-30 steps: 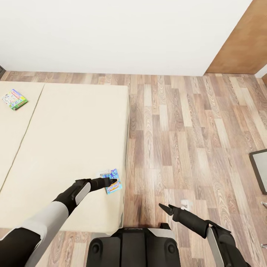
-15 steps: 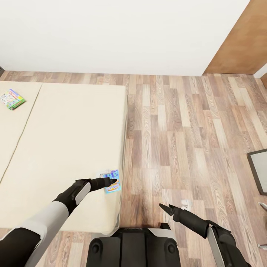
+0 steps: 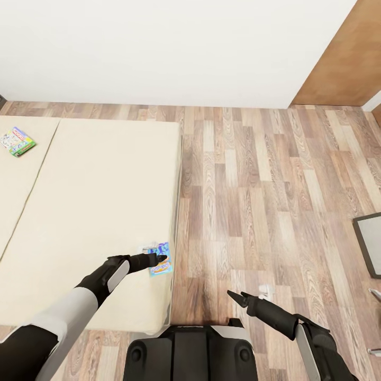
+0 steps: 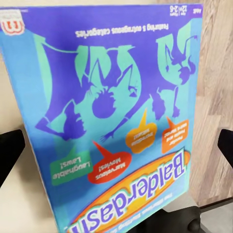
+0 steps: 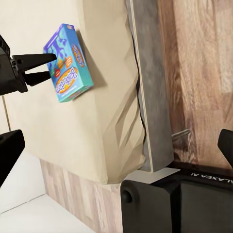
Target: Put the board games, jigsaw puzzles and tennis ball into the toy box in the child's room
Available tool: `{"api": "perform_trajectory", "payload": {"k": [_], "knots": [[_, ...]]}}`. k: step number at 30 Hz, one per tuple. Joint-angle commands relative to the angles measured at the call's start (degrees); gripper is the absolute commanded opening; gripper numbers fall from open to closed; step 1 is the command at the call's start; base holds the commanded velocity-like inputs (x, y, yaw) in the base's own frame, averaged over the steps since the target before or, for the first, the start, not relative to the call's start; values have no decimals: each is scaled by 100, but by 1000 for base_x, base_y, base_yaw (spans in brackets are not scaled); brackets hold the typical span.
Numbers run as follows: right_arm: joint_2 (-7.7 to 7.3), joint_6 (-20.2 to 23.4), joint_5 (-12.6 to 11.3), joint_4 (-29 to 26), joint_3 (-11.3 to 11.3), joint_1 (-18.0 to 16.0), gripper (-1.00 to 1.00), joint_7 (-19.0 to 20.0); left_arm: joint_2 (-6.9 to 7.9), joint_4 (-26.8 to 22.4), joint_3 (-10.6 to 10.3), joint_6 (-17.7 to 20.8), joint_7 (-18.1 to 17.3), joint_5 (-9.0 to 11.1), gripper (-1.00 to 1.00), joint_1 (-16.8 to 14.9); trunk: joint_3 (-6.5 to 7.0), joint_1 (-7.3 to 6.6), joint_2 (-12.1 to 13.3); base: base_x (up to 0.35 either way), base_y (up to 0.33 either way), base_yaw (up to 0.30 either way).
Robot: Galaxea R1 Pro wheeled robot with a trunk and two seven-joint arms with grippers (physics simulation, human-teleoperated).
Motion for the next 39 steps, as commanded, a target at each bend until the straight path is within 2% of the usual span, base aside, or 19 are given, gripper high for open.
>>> {"api": "perform_trajectory", "payload": {"k": [1, 8, 12, 14, 18, 22, 23, 25, 26, 28, 31, 33, 34, 39], "knots": [[5, 42, -24, -2, -14, -2, 100, 15, 6, -7, -25, 24, 1, 36, 100, -2, -4, 2, -6, 0, 0, 0], [2, 42, -24, -2, -14, -2, 100, 17, 14, -7, -29, 24, -4, 36, 100, -2, -4, 2, -6, 0, 0, 0], [-1, 43, -24, -2, -14, -2, 100, 22, 55, -7, -23, 24, -26, 37, 100, 1, -4, 2, -6, 0, 0, 0], [-2, 44, -24, -2, -14, -2, 100, 24, 122, -7, -18, 28, -50, 50, 100, 2, -4, 2, -6, 0, 0, 0], [-3, 43, -24, -2, -14, -2, 100, 21, 296, -10, -15, 27, -73, 73, 100, 5, -4, 2, -6, 0, 0, 0], [-3, 43, -24, -2, -14, -2, 100, 17, 590, -14, -14, 37, -101, 98, 100, 9, -4, 2, -6, 0, 0, 0], [-3, 44, -24, -2, -14, -2, 100, 14, 704, -14, -13, 50, -161, 104, 100, 10, -4, 2, -6, 0, 0, 0], [-3, 42, -24, -2, -14, -2, 100, 12, 824, -15, -12, 61, -270, 108, 100, 14, -4, 2, -6, 0, 0, 0], [-3, 40, -24, 0, -14, -2, 100, 11, 953, -15, -11, 72, -438, 110, 100, 19, -4, 2, -6, 0, 0, 0], [-3, 38, -24, 1, -14, -2, 100, 10, 1097, -13, -10, 83, -663, 110, 100, 29, -4, 2, -6, 0, 0, 0], [-3, 36, -24, 13, -14, -2, 100, 6, 1460, -4, -6, 103, -1350, 111, 100, 56, -4, 2, -6, 0, 0, 0], [-3, 36, -24, 17, -14, -2, 100, 4, 1607, 5, -5, 113, -1669, 119, 100, 64, -4, 2, -6, 0, 0, 0], [-3, 35, -24, 20, -14, -2, 100, 2, 1756, 13, -5, 119, -2009, 127, 100, 70, -4, 2, -6, 0, 0, 0], [-3, 35, -24, 23, -14, -2, 100, 5, 2078, 33, -4, 128, -2940, 136, 100, 117, -4, 2, -6, 0, 0, 0]]}}
